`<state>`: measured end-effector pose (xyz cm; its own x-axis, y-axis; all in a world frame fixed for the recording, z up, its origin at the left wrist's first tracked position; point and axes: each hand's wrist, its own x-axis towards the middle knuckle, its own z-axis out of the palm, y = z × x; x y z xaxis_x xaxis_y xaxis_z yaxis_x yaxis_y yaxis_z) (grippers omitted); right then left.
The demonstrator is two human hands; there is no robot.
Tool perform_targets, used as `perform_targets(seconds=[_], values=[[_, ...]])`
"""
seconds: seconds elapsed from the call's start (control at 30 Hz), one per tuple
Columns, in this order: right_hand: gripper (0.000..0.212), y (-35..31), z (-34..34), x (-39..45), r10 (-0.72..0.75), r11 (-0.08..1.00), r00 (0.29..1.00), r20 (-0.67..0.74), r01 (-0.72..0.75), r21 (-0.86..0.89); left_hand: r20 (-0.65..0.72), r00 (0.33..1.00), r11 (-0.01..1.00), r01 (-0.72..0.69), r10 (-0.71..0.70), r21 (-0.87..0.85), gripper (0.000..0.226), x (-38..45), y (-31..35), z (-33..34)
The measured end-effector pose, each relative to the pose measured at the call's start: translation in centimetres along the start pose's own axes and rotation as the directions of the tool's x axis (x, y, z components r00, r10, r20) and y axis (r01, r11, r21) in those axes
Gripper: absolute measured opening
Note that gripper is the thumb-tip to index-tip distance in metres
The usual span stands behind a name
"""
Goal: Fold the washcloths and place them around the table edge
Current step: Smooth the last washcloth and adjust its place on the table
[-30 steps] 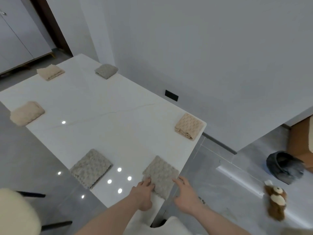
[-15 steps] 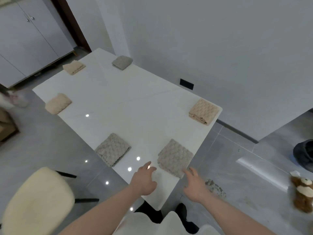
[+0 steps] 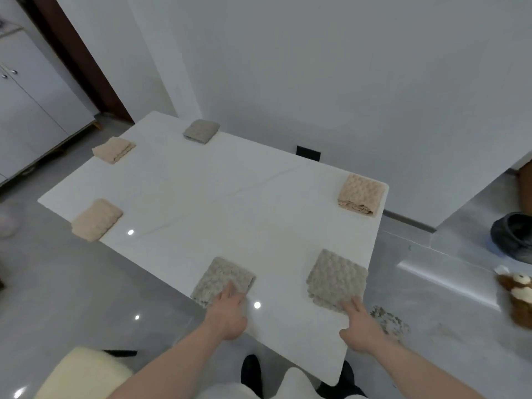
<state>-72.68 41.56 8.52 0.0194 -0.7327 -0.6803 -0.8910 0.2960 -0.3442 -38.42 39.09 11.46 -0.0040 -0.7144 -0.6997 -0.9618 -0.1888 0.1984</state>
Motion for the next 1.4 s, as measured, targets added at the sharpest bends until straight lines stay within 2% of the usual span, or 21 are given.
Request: perform_targets(seconds=[0.13, 0.33, 0.57, 0.8, 0.97, 1.13, 1.2, 1.3, 1.4], values=[[0.075, -2.7, 1.9, -0.1, 0.08, 0.997, 0.994, -0.078, -0.079, 0.019, 0.058, 0.995, 0.995, -0.081, 0.077, 0.056, 0.065, 1.5, -2.9, -0.9], [0.079, -5.8, 3.7, -1.0, 0.096, 0.995, 0.993, -0.072, -0.094, 0.024, 0.157, 0.982, 0.988, -0.119, 0.103, 0.096, 0.078, 2.9, -4.1, -1.7], [0.087, -6.9, 1.0, 1.0, 0.154, 0.987, 0.982, -0.105, -0.148, 0.062, 0.241, 0.967, 0.985, -0.116, 0.083, 0.126, 0.082, 4.5, -3.8, -2.3], [0.086, -7.4, -0.3, 3.9, 0.229, 0.973, 0.973, 0.028, -0.229, -0.001, 0.326, 0.943, 0.969, -0.142, 0.069, 0.203, 0.076, 5.1, -3.3, -2.5], [0.088, -7.6, 0.0, 4.4, 0.267, 0.964, 0.963, 0.043, -0.267, -0.02, 0.362, 0.93, 0.968, -0.149, 0.068, 0.2, 0.078, 5.3, -3.3, -2.7], [0.094, -7.3, -3.2, 5.2, 0.244, 0.97, 0.954, 0.176, -0.238, -0.053, 0.357, 0.931, 0.958, -0.164, 0.072, 0.236, 0.081, 4.4, -3.3, -2.6], [0.089, -7.3, -4.0, 5.1, 0.243, 0.97, 0.96, 0.141, -0.242, -0.026, 0.347, 0.935, 0.957, -0.169, 0.079, 0.238, 0.081, 4.0, -3.4, -2.7], [0.077, -8.2, -1.9, 3.4, 0.191, 0.981, 0.981, -0.016, -0.192, -0.028, 0.331, 0.941, 0.959, -0.157, 0.073, 0.234, 0.085, 3.6, -3.6, -2.8], [0.081, -9.3, 2.0, 1.0, 0.175, 0.984, 0.982, -0.067, -0.174, 0.028, 0.31, 0.947, 0.962, -0.161, 0.087, 0.221, 0.085, 3.3, -3.8, -2.6]])
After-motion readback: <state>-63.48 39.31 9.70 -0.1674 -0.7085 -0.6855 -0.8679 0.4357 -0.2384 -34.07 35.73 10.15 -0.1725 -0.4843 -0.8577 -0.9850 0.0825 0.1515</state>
